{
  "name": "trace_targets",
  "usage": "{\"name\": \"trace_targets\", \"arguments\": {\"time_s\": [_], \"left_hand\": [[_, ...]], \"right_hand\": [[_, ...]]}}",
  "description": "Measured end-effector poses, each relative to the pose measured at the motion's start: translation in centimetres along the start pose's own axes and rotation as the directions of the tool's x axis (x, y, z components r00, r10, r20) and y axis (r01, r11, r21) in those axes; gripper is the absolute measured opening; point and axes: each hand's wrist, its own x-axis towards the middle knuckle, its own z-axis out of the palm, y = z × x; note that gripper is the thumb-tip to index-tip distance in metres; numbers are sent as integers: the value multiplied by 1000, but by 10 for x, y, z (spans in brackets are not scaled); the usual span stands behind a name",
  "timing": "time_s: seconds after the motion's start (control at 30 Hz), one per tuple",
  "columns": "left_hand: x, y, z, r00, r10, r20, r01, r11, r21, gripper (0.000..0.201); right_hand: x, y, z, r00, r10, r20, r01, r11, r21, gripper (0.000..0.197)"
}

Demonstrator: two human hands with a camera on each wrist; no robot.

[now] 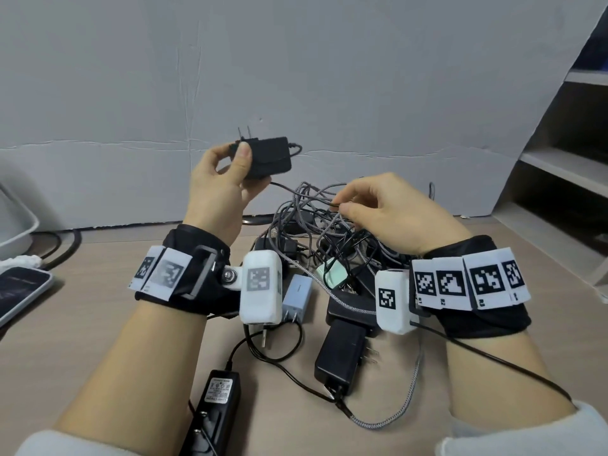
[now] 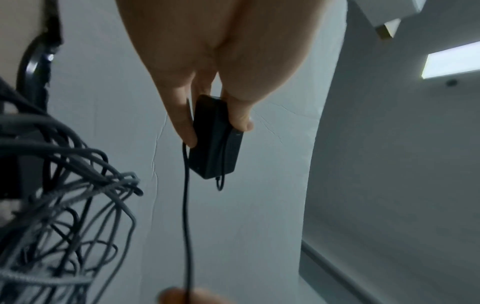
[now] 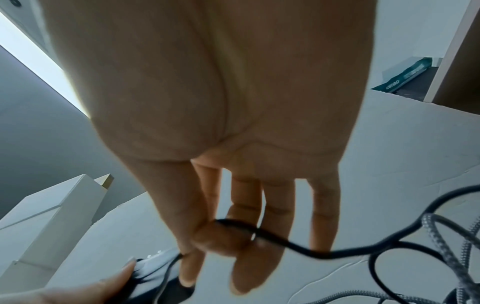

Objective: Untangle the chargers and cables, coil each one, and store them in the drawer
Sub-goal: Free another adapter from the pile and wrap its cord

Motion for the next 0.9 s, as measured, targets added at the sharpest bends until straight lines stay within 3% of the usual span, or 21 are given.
{"name": "trace_targets", "arguments": {"time_s": [0.1,0.2,0.37,0.53,0.67,0.9], "left_hand": [[-5,-6,5,995,7,96,-32,966,258,23],[-13,-6,10,969,-71,236,-33,911,411,25],[-21,-3,21,877,-212,432,47,931,362,26],[-10,6,38,757,-381,531,65,853,518,30],[-3,16,45,695,-451,560,51,808,587,42],[1,26,56,600,-523,606,153,818,554,58]], "right_hand": [[-3,-12,1,996,-88,-33,90,994,60,17],[0,-15,2,974,-147,-175,171,976,134,17],[9,0,-2,913,-110,-393,175,975,134,15],[13,18,-8,861,-45,-507,108,989,96,15],[11,28,-12,850,17,-527,55,991,120,10],[12,30,-11,865,28,-502,86,975,204,12]]}}
